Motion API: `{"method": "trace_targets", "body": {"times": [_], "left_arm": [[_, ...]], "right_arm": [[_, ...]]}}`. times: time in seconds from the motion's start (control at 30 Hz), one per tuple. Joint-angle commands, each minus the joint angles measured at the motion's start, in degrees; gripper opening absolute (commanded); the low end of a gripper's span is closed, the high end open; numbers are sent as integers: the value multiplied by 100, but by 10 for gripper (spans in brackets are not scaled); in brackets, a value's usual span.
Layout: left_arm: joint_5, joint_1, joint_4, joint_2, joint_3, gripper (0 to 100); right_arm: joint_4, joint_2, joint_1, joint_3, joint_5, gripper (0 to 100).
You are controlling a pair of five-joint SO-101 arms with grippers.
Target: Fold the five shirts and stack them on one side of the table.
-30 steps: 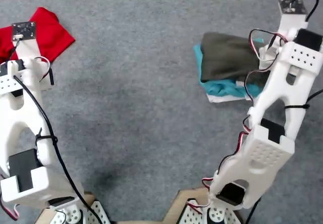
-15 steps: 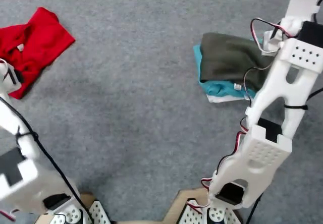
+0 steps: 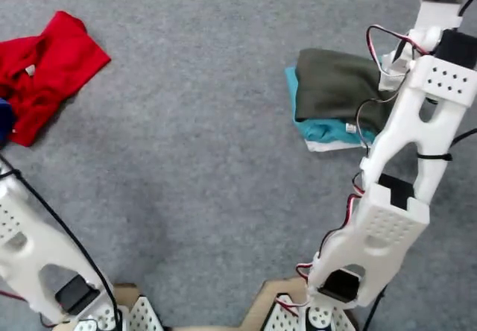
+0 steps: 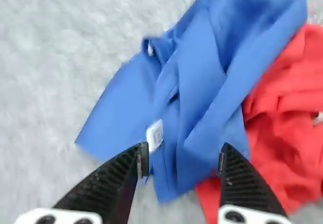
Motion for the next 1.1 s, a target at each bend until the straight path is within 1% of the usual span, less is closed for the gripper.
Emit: {"method": "trace_targets", "body": {"times": [0.0,0.03,0.1,0.2,0.23,0.27,0.33,0.43,0.47,0.53,0.6,0.63,0.83,0.93,1.0,1.07], "left_arm": [[-396,154,-457,949,-796,237],[-554,215,-563,1266,-840,231],[-862,321,-642,1758,-963,189],[-1240,391,-299,1952,-1490,45],[-1284,400,-114,1969,-1692,18],[-1292,418,105,1952,-1912,40],[-1301,462,624,1899,-2510,23],[-1336,558,1512,1802,-3793,28],[-1345,602,1697,1741,-3890,28],[-1424,743,1996,1371,-3767,28],[-1521,866,2593,905,-3793,28],[-1503,971,2752,712,-3776,28],[-923,1429,2734,-431,-3670,28],[-853,1851,2734,-1257,-3055,28],[-853,2220,2734,-1969,-2264,28],[-853,2695,2734,-2760,-1209,28]], "right_arm": [[26,-84,35,-277,-44,36],[44,-84,35,-277,-44,36],[62,-92,35,-277,-44,36],[62,-92,79,-277,-18,36],[62,-92,79,-277,-18,36],[62,-92,88,-277,-18,36],[62,-92,79,-277,-35,36],[62,-92,35,-277,-44,36],[62,-92,26,-277,-44,36],[62,-92,-26,-277,-44,36],[62,-92,-62,-277,-44,36],[62,-92,-70,-277,-44,36],[62,-92,-176,-277,-44,36],[62,-92,-255,-277,-53,36],[62,-92,-334,-277,-53,36],[53,-92,-404,-277,-53,36]]}}
